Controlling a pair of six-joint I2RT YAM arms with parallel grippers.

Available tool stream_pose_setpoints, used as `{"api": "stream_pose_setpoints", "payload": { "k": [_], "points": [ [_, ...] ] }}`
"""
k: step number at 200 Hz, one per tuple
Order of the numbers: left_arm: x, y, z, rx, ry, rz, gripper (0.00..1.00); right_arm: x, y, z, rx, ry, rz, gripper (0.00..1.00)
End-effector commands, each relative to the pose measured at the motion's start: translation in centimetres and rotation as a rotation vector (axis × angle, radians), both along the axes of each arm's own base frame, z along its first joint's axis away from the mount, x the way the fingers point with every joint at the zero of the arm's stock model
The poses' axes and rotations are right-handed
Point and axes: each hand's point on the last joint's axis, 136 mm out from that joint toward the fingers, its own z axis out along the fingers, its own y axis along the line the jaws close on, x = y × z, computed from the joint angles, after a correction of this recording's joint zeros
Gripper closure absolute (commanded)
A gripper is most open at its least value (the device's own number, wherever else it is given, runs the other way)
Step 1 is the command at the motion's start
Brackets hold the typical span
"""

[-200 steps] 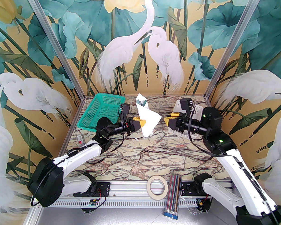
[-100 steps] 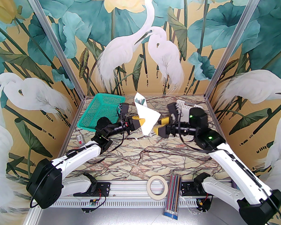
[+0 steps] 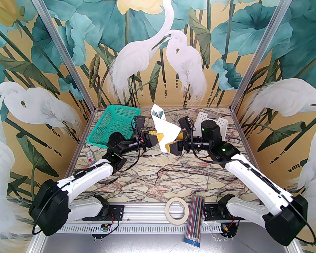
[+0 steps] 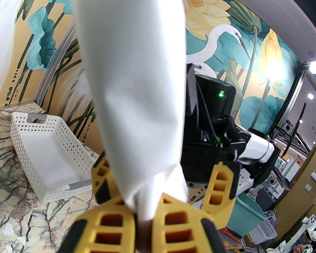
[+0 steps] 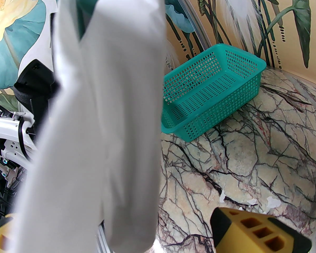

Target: Place the utensils on the paper napkin and roll it up

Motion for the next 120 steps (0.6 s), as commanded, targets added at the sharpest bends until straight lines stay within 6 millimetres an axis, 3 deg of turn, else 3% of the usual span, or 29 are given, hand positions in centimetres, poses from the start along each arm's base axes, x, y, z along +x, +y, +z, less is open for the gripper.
{"api": "stream_pose_setpoints", "payload": {
  "k": [1,29,78,120],
  "points": [
    [0.1,0.1,1.7,-0.027,-0.032,0.022,1.00,-0.5,0.8,1.5,0.050,-0.033,0.043,0.04],
    [0.0,-0.1,1.8,-0.028,-0.030,0.005,1.00,-0.6,1.2,1.7,0.066,-0.023,0.066,0.17],
    [-0.6,-0.3,1.8,-0.040,-0.028,-0.039,1.00,-1.2,1.1,1.6,0.053,-0.013,0.087,0.49],
    [-0.8,-0.6,1.7,-0.042,-0.021,-0.067,1.00,-1.7,0.9,2.1,0.057,-0.012,0.102,0.66]
  ]
}}
